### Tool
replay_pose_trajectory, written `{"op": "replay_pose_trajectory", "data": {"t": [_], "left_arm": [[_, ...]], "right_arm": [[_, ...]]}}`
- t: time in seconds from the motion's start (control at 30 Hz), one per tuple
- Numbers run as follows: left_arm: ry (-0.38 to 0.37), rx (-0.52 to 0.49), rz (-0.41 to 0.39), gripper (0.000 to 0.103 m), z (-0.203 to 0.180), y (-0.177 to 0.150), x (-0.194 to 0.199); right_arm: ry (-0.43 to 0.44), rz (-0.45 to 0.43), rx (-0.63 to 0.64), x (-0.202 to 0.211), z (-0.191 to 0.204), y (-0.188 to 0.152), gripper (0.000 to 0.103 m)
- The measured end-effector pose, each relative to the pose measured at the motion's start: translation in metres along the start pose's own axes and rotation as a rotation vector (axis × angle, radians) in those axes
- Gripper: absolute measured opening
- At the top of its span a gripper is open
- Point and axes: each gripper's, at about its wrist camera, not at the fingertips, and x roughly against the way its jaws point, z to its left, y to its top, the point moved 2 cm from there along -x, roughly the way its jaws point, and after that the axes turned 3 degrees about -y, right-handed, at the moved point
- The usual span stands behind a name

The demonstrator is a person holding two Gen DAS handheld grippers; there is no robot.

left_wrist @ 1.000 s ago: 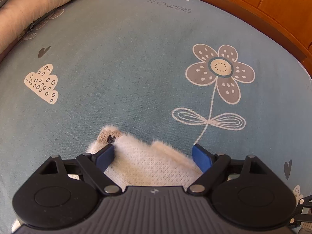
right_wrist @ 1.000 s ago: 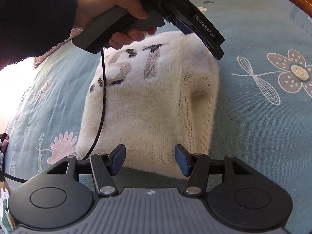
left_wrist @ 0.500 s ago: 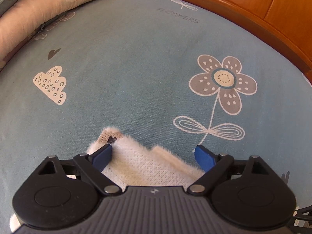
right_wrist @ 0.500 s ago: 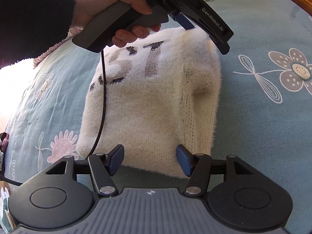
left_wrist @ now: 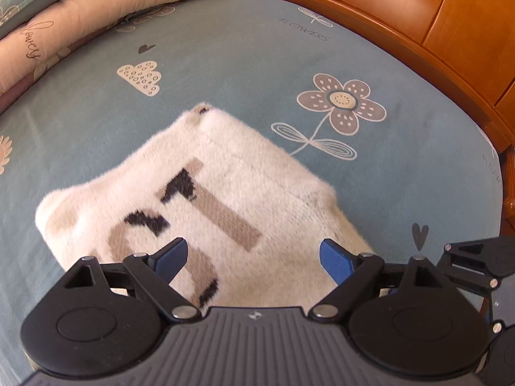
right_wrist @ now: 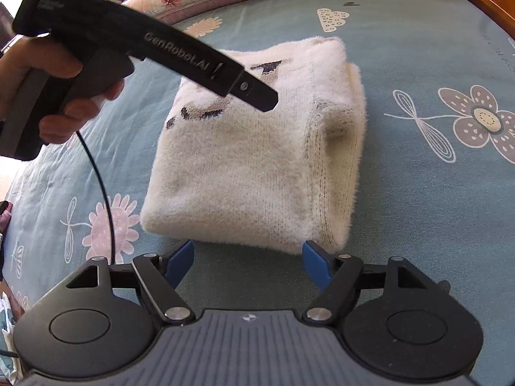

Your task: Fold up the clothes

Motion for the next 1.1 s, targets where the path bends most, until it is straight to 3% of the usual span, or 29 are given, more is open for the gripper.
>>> {"op": "replay_pose_trajectory", "data": {"t": [0.2,0.3,0.5,0.57,0.67,0.77,0.9,0.97,1.1], "left_arm": [[-0.035,0.069,0.019,0.088,-0.006,-0.044,-0.014],[-0.042,0.033,0.009,0.088,-0.012,-0.048,-0.003],[-0.179,0.102,0.023,0.09,-0.017,-0.071,0.008],[-0.193,0.127,0.06,0.089,-0.02,-0.083,-0.003],[-0.194,0.134,0.044,0.088,-0.022,-0.088,-0.005],[-0.201,0.151,-0.021,0.088,-0.012,-0.077,0.011],[-0.138,0.156,-0.117,0.088,0.021,-0.049,0.026],[-0.105,0.164,-0.13,0.088,0.036,-0.036,0.022],[-0.126,0.179,-0.058,0.091,0.046,-0.027,-0.005]], "right_arm": [[-0.069,0.046,0.012,-0.005,0.002,-0.011,0.081],[-0.114,0.064,0.016,-0.005,0.002,-0.013,0.081],[-0.193,0.104,0.014,-0.006,0.001,-0.019,0.084],[-0.216,0.117,0.011,-0.009,0.001,-0.02,0.084],[-0.237,0.124,0.009,-0.013,0.003,-0.022,0.084],[-0.25,0.121,0.0,-0.013,0.005,-0.024,0.084],[-0.262,0.128,-0.014,-0.014,0.009,-0.024,0.084],[-0.269,0.121,-0.021,-0.015,0.012,-0.022,0.084],[-0.274,0.115,-0.042,-0.018,0.013,-0.019,0.084]]}}
